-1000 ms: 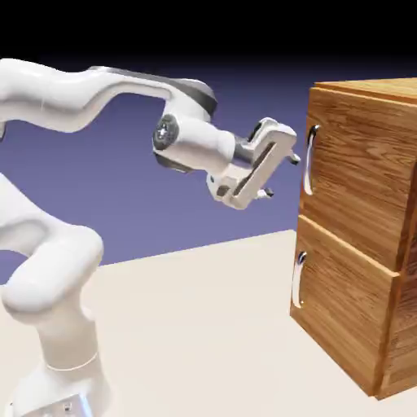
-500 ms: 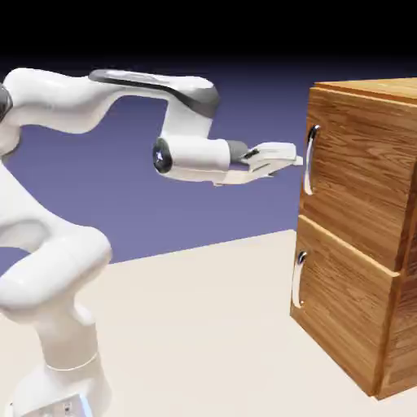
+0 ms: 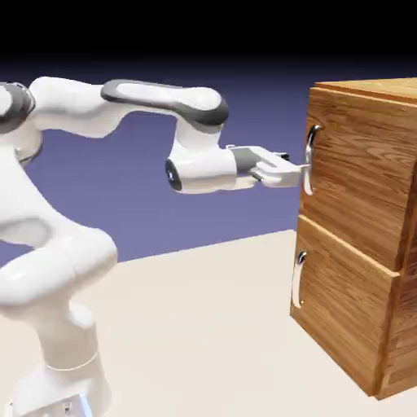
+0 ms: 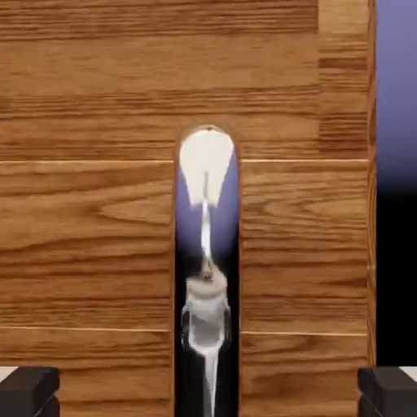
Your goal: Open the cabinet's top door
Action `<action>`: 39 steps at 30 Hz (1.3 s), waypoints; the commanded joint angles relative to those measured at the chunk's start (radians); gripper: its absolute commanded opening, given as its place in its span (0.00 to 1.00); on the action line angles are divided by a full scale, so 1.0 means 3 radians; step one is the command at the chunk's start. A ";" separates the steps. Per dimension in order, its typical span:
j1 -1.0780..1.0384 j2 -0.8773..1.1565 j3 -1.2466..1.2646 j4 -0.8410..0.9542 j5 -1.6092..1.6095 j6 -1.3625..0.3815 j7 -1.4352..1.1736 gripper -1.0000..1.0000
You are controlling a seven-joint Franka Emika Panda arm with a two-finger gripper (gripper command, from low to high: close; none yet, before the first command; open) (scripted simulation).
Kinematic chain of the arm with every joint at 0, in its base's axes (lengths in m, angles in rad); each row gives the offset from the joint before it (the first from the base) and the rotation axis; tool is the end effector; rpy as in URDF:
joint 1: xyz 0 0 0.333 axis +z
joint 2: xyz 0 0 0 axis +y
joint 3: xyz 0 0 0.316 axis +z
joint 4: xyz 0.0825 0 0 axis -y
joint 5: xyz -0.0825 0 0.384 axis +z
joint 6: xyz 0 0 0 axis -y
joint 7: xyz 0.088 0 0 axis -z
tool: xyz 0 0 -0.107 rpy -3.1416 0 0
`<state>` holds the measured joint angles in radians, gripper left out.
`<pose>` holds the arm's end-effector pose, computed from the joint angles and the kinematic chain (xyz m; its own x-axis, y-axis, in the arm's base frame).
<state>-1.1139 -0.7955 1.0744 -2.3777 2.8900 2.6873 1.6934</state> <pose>0.4539 0.0216 0.4846 0.0427 0.7039 -0.7090 0.0446 0.7076 0.7052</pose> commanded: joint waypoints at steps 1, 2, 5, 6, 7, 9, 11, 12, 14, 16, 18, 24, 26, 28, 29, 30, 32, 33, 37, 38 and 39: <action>-0.0123 0.0063 0.0089 0.0096 0.0024 -0.0010 -0.0029 1.00; -0.0123 0.0063 0.0089 0.0096 0.0024 -0.0010 -0.0029 0.00; 0.0119 0.0242 -0.0121 0.0031 0.0024 -0.0038 -0.0261 0.00; 0.0240 0.0328 -0.0226 0.0000 0.0024 -0.0050 -0.0374 0.00; 0.0361 0.0409 -0.0333 -0.0027 0.0025 -0.0059 -0.0483 0.00; 0.0602 0.0550 -0.0552 -0.0071 0.0028 -0.0069 -0.0683 0.00; 0.0844 0.0656 -0.0778 -0.0103 0.0024 -0.0067 -0.0847 0.00; 0.0965 0.0701 -0.0893 -0.0119 0.0016 -0.0066 -0.0917 0.00; 0.1206 0.0783 -0.1123 -0.0152 -0.0001 -0.0065 -0.1052 0.00; 0.1448 0.0859 -0.1352 -0.0175 0.0000 -0.0059 -0.1195 0.00; 0.1690 0.0932 -0.1581 -0.0184 0.0035 -0.0044 -0.1360 0.00; 0.2414 0.1071 -0.2277 -0.0207 0.0106 0.0006 -0.1778 0.00; 0.2602 0.1004 -0.2480 -0.0308 -0.0146 -0.0039 -0.1623 0.00; 0.2714 0.0913 -0.2619 -0.0419 -0.0436 -0.0102 -0.1406 0.00; 0.2772 0.0868 -0.2695 -0.0475 -0.0581 -0.0136 -0.1304 0.00; 0.2825 0.0821 -0.2768 -0.0531 -0.0726 -0.0172 -0.1203 0.00; 0.2922 0.0728 -0.2913 -0.0640 -0.1016 -0.0251 -0.1008 0.00; 0.2965 0.0681 -0.2985 -0.0693 -0.1161 -0.0293 -0.0914 0.00; 0.3100 0.0494 -0.3269 -0.0894 -0.1741 -0.0483 -0.0559 0.00; 0.3124 0.0449 -0.3339 -0.0941 -0.1886 -0.0536 -0.0475 0.00; 0.3143 0.0405 -0.3409 -0.0985 -0.2031 -0.0593 -0.0394 0.00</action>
<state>-0.1708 -0.6739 0.0517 -2.6733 2.2820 2.5102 1.5742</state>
